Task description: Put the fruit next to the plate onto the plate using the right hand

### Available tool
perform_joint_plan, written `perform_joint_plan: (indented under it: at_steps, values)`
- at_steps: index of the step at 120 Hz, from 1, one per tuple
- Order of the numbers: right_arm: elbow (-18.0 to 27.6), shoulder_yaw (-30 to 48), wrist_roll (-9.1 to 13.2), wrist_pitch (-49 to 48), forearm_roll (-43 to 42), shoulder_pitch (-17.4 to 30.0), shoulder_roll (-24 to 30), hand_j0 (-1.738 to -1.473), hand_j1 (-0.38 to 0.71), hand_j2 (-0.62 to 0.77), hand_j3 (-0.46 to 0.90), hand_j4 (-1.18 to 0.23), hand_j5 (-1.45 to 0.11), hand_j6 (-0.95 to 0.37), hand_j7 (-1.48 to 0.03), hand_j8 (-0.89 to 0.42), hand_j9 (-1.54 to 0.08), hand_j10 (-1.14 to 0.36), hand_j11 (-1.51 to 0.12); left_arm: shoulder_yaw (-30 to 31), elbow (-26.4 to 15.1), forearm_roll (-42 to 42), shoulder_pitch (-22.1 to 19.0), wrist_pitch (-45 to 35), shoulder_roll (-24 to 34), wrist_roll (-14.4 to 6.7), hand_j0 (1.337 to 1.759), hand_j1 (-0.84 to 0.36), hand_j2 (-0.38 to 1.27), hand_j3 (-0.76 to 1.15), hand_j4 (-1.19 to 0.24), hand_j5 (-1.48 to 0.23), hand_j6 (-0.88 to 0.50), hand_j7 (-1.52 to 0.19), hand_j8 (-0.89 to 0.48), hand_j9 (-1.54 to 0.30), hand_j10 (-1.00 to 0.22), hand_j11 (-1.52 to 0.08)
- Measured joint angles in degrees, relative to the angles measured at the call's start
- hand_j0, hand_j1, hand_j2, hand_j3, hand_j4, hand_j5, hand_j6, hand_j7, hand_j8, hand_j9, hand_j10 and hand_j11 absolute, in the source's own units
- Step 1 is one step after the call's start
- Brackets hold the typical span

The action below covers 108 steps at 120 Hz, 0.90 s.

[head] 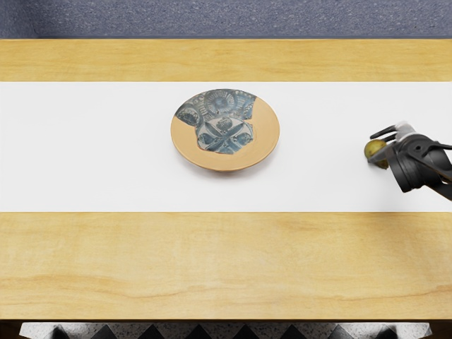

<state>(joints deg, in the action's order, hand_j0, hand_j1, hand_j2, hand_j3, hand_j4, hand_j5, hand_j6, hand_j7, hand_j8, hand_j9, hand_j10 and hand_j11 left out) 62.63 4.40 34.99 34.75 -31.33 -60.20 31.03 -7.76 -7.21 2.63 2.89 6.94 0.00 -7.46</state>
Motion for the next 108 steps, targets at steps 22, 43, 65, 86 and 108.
perform_joint_plan:
  at_steps: [22,43,65,86,108]
  values:
    - [0.2,-0.3,0.0,0.1,0.3,0.1,0.0,-1.643,0.23,0.07,0.0,-0.7,-0.85,-0.48,-0.89,-0.43,-0.89,-0.59,-0.91,0.0,0.0,0.0,0.0,0.0,0.0,0.0,1.658,0.35,0.0,0.0,0.0,0.0,0.0,0.0,0.0,0.0,0.0,0.0]
    - [0.2,-0.5,0.1,0.2,0.6,0.2,0.0,-1.643,0.2,0.07,0.0,-0.71,-0.92,-0.45,-0.96,-0.44,-0.96,-0.61,-0.98,0.0,0.0,0.0,0.0,0.0,0.0,0.0,1.658,0.35,0.0,0.0,0.0,0.0,0.0,0.0,0.0,0.0,0.0,0.0]
    - [0.3,-0.6,0.0,0.2,1.2,0.1,0.0,-1.645,0.2,0.14,0.0,-0.69,-1.02,-0.41,-1.03,-0.43,-1.05,-0.61,-1.07,0.0,0.0,0.0,-0.1,0.0,0.0,0.0,1.658,0.35,0.0,0.0,0.0,0.0,0.0,0.0,0.0,0.0,0.0,0.0]
    - [0.8,0.1,0.0,0.3,1.8,-0.9,0.6,-1.646,0.17,0.16,0.0,-0.72,-1.06,-0.44,-1.06,-0.45,-1.08,-0.64,-1.08,0.0,0.0,0.0,0.0,0.0,0.0,0.0,1.658,0.35,0.0,0.0,0.0,0.0,0.0,0.0,0.0,0.0,0.0,0.0]
    - [4.2,1.3,0.0,0.3,2.8,-3.4,1.5,-1.645,0.13,0.12,0.0,-0.75,-1.07,-0.47,-1.07,-0.48,-1.09,-0.68,-1.09,0.0,0.0,0.0,0.0,0.0,0.0,0.0,1.658,0.35,0.0,0.0,0.0,0.0,0.0,0.0,0.0,0.0,0.0,0.0]
